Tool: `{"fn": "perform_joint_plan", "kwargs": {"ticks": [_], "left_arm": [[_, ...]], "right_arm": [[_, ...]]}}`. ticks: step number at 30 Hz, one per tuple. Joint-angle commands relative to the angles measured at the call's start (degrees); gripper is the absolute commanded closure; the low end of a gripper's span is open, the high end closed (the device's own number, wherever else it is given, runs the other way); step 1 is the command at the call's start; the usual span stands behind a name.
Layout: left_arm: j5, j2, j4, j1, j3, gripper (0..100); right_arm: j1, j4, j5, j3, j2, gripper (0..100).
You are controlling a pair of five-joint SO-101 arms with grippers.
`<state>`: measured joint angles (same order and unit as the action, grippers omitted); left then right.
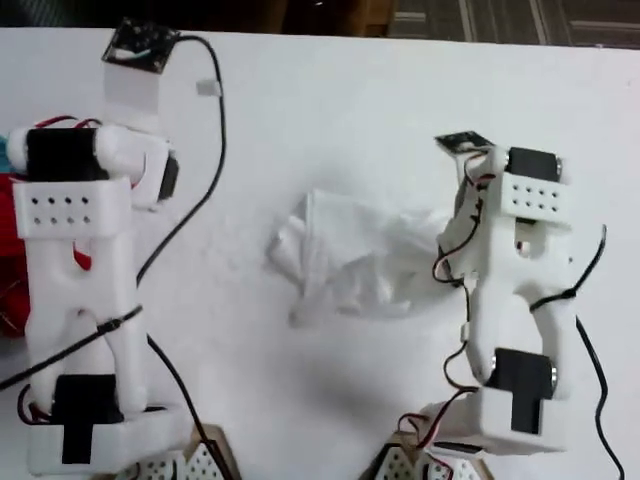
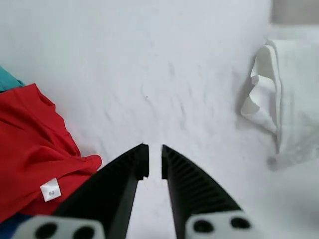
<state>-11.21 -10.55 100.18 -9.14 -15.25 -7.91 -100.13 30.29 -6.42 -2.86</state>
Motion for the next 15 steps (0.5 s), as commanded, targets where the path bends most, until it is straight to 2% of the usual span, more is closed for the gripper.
{"fn": "perform_joint_plan", "kwargs": {"ticks": [1,4,6,11,15], "left_arm": [[0.53,-1.76,-2.81,-2.55,4.62,81],[0.18,-1.76,-5.27,-7.12,9.71,79],[0.18,-1.76,-6.86,-10.29,12.79,79],[-0.18,-1.76,-11.43,-16.00,20.62,79],[-3.52,-1.76,-14.15,-19.52,25.98,79]], "right_arm": [[-0.75,-1.36,3.52,1.93,-7.69,72.9],[0.57,-1.36,6.15,1.93,-14.46,74.3],[4.44,-1.36,6.95,1.67,-17.89,74.3],[22.37,-1.27,6.59,1.49,-19.65,74.3],[35.56,0.57,6.51,0.62,-11.38,74.3]]}}
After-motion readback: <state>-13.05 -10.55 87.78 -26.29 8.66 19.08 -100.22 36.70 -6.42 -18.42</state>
